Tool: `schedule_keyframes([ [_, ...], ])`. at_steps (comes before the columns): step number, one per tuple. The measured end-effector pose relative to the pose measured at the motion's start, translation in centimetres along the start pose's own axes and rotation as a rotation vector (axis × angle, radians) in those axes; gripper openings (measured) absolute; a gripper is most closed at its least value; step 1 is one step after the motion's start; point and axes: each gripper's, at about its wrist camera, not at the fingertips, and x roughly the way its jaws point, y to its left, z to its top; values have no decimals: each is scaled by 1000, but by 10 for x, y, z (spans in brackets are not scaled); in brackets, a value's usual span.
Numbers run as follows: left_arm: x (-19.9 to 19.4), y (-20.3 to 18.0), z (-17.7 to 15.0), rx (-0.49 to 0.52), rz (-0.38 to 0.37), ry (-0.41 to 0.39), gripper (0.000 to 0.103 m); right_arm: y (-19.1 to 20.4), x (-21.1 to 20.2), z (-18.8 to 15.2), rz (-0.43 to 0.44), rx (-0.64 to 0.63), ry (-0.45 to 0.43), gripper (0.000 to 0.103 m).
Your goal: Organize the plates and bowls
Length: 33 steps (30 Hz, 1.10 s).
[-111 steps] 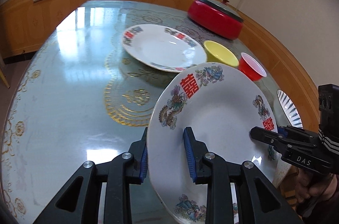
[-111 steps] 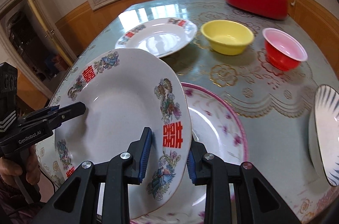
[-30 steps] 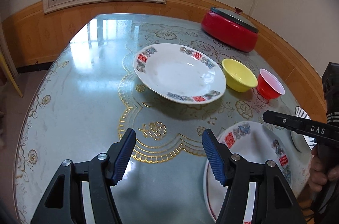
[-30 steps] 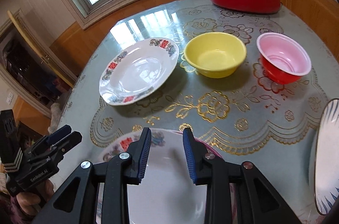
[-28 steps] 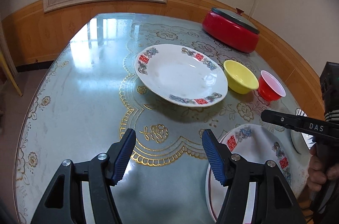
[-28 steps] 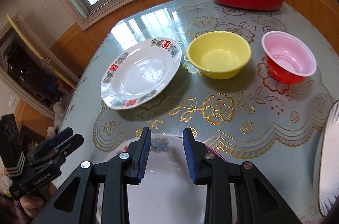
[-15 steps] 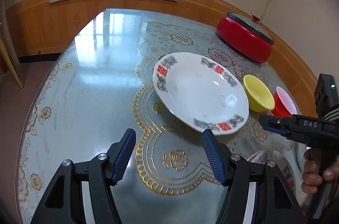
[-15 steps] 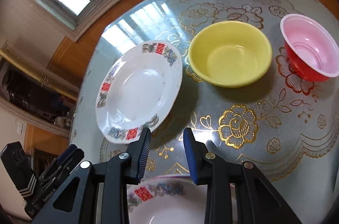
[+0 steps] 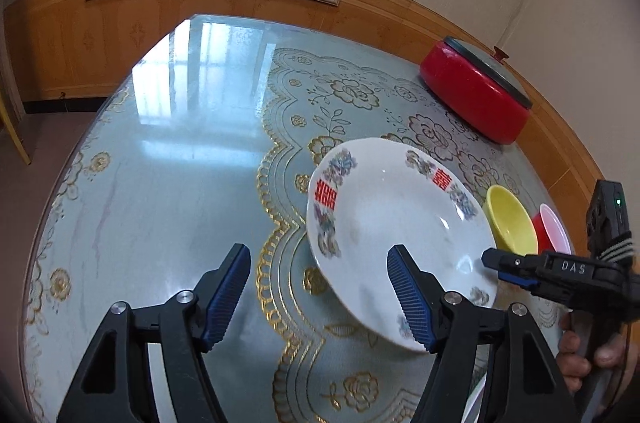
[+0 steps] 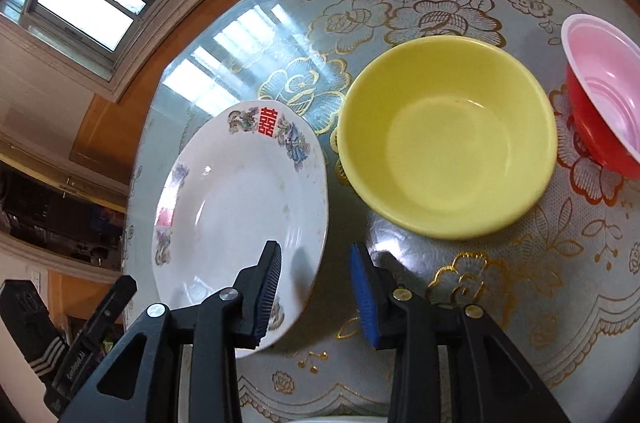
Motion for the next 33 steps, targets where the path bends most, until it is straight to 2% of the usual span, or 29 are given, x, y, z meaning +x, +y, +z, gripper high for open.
schedule_keyframes([
  [6,24,5,20,1,-37,24,68,9,10,8,-14,-20,-3,35],
  [8,31,4,23,16,-41,32,58,11,13,9,-21,-27,-2,35],
  [10,39,2,26,29,-39,47,52,16,19,11,-29,-44,-3,35],
  [15,54,1,32,38,-66,67,52,28,31,10,-68,-101,-5,35],
  [20,66,-2,33,57,-60,103,22,30,36,8,-94,-141,-7,30],
  [22,64,-4,29,81,-39,91,22,30,37,6,-112,-167,3,26],
  [33,19,6,-16,107,15,91,25,50,43,-20,-97,-307,121,29],
])
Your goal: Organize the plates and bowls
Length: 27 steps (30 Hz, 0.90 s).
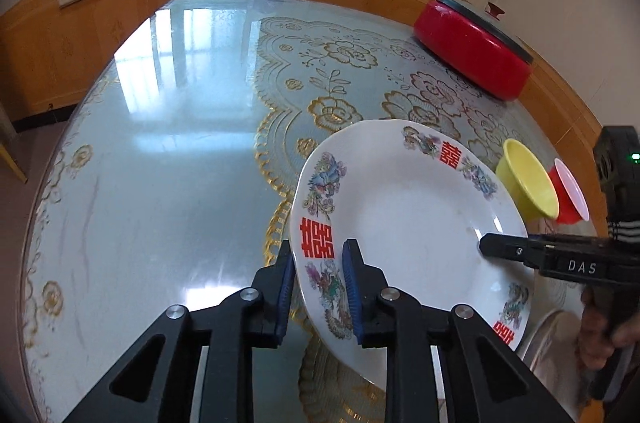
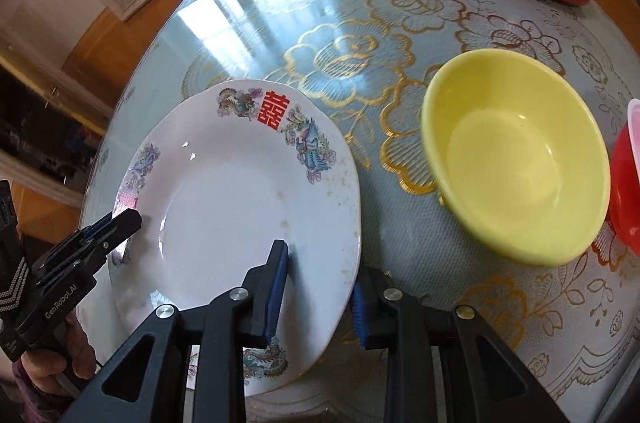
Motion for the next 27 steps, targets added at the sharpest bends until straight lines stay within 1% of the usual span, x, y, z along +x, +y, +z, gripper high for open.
schedule_keyframes([
  [2,-4,0,-4,5,24,-17,27,5,2,-4,12,-29,3,29],
  [3,-4,0,-4,7,26,-19,30,9,3,-4,8,-42,2,31],
  [4,-3,1,-3,-7,13,-25,36,12,5,-4,-2,-52,3,31],
  [5,-2,3,-2,-25,-1,-29,39,14,6,-3,-9,-57,4,32],
  [6,1,5,-2,-40,4,-30,39,16,7,-3,-12,-61,1,32],
  [8,8,3,0,-45,10,-9,32,23,11,0,-12,-64,-10,32],
  [10,13,1,-3,-42,18,3,30,29,14,0,-28,-72,-19,32],
  [11,11,1,-5,-44,13,-4,29,32,15,1,-35,-81,-21,32],
  [14,6,7,-11,-74,-19,5,26,33,18,1,-22,-79,-22,30],
  [16,2,7,-16,-71,-11,1,26,32,16,-1,-14,-82,-20,29],
  [18,-3,7,-21,-69,-1,-1,27,30,12,-10,-11,-105,-14,29],
  [20,-7,9,-26,-78,-2,-2,27,35,13,-12,-8,-120,-6,29],
  [24,-18,10,-35,-76,12,-20,27,47,10,-16,-14,-164,-16,29],
  [27,-27,8,-42,-59,31,-48,27,60,10,-16,-19,-209,-24,29],
])
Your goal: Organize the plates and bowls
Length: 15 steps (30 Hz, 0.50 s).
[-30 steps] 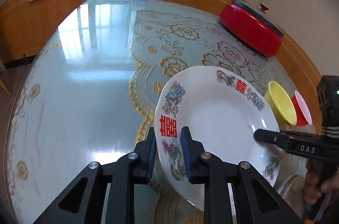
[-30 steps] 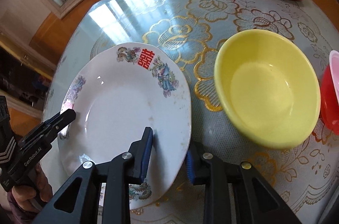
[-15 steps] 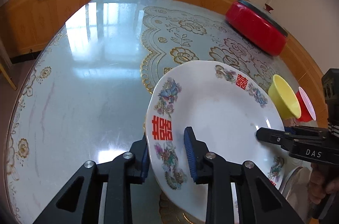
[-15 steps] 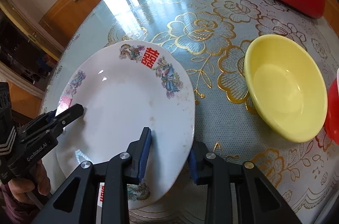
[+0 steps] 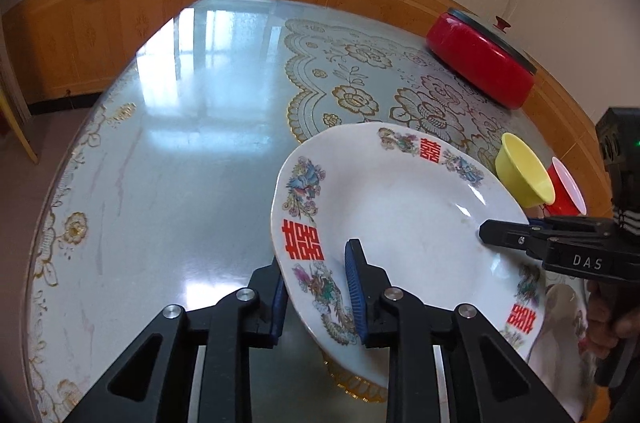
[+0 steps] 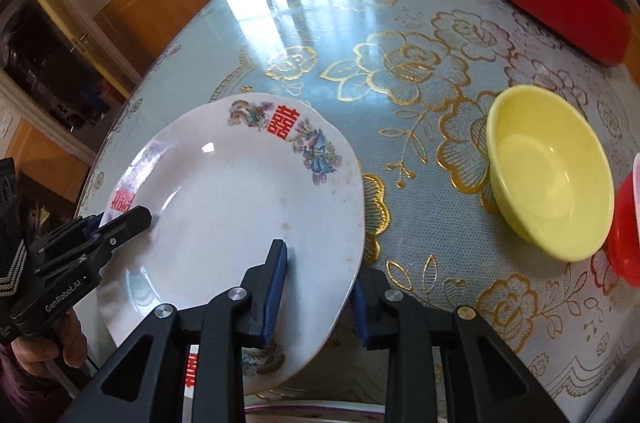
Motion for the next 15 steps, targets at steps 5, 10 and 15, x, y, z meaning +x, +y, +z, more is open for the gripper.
schedule_keyframes([
  [5,-7,2,-12,-15,-11,9,27,2,6,-2,15,-4,9,29],
  [10,-5,6,-17,-40,-14,18,27,-3,15,-6,41,13,16,28],
  [15,-4,11,-11,-54,-10,1,30,-4,15,-4,60,29,26,28],
])
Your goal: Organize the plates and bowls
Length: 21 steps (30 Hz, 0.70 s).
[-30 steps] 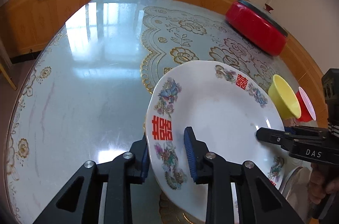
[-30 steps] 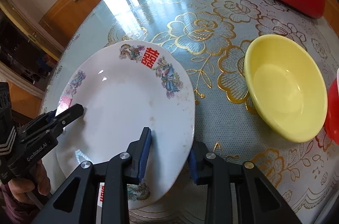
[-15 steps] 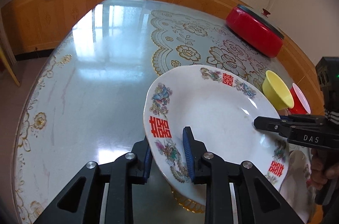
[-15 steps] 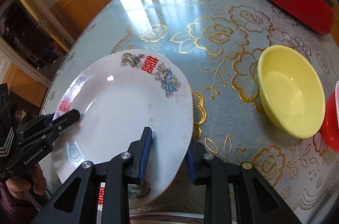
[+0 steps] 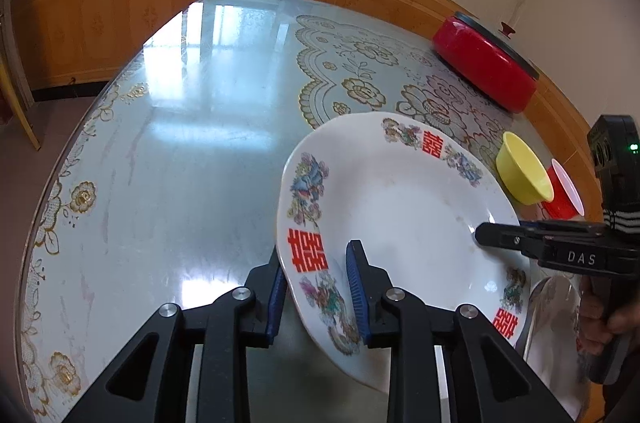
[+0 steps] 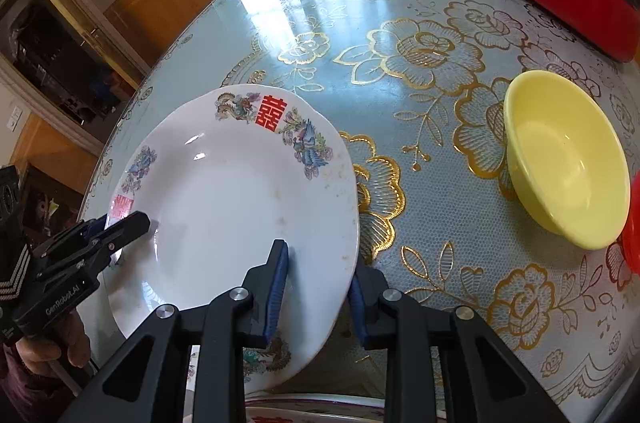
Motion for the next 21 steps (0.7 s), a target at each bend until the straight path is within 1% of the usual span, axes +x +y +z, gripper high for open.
schedule_keyframes([
  [2,2,2,5,-3,5,-7,31,-1,0,2,7,1,-1,28],
  [4,7,3,10,4,4,-2,30,-4,3,5,33,29,6,29],
  [6,11,3,11,-1,0,10,28,-3,3,8,24,27,-4,30],
  [8,10,2,9,4,0,5,28,-3,1,8,1,20,-6,29],
  [11,6,2,5,0,0,7,27,-1,2,9,9,31,-2,28],
  [16,-1,6,0,-25,9,2,27,10,-1,4,-2,-20,2,27],
  [21,-11,7,-3,-34,17,-23,27,18,-4,5,0,-31,-16,27],
])
